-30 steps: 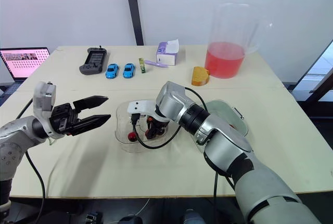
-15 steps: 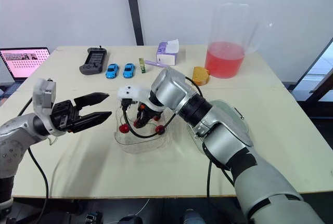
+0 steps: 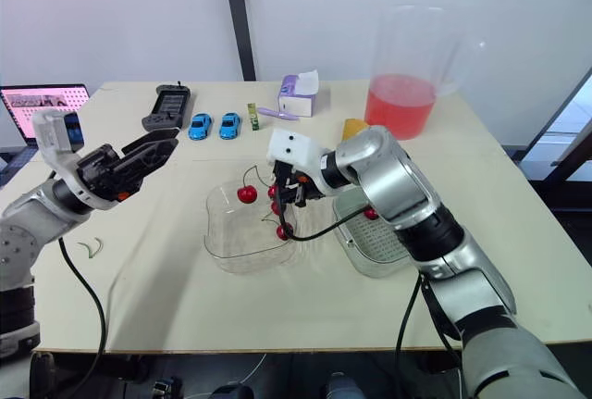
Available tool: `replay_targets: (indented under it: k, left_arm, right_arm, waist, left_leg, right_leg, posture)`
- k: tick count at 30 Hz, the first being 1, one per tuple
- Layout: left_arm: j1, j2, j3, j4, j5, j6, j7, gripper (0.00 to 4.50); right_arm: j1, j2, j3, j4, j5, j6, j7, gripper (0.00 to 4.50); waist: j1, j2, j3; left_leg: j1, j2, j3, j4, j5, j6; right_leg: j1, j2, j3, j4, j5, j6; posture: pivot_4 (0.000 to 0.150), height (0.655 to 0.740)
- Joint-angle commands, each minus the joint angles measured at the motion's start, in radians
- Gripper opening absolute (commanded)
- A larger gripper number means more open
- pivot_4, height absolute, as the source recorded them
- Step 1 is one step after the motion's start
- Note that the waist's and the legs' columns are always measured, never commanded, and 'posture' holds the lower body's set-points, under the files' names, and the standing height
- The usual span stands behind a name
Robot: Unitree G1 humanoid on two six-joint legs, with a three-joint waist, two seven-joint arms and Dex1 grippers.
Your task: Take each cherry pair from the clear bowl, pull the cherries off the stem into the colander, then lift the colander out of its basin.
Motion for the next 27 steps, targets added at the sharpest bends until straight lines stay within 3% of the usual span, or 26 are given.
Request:
replay_targets:
  k: [1,8,27]
  left_arm:
    - [-0.051,0.015,-0.038,0.020,-0.013,0.058,-0.016,4.50]
    - [-0.134,-0.014,-0.118,0.069,0.012,0.115,-0.038,4.50]
    - [-0.140,-0.013,-0.224,0.088,0.161,0.118,-0.114,4.50]
  right_arm:
    - [0.008,0.003,-0.019,-0.086,0.005,-0.068,-0.050,0.85]
    - [0.029,0.007,0.010,-0.139,0.006,-0.108,-0.095,0.85]
    - [0.015,0.008,0.034,-0.173,0.034,-0.106,-0.105,0.85]
  waist:
    - [0.000,0.000,0.000]
    - [0.003,0.000,0.000]
    - [0.003,0.000,0.000]
  left_leg:
    - [0.000,0.000,0.000,0.000,0.000,0.000]
    - [0.000,0.000,0.000,0.000,0.000,-0.001]
    - [0.000,0.000,0.000,0.000,0.000,-0.001]
  right_leg:
    - [0.000,0.000,0.000,0.000,0.000,0.000]
    - [0.000,0.000,0.000,0.000,0.000,0.000]
    - [0.001,0.000,0.000,0.000,0.000,0.000]
  posture:
    - [0.150,0.7400]
    - [0.150,0.7400]
    - [0.150,0.7400]
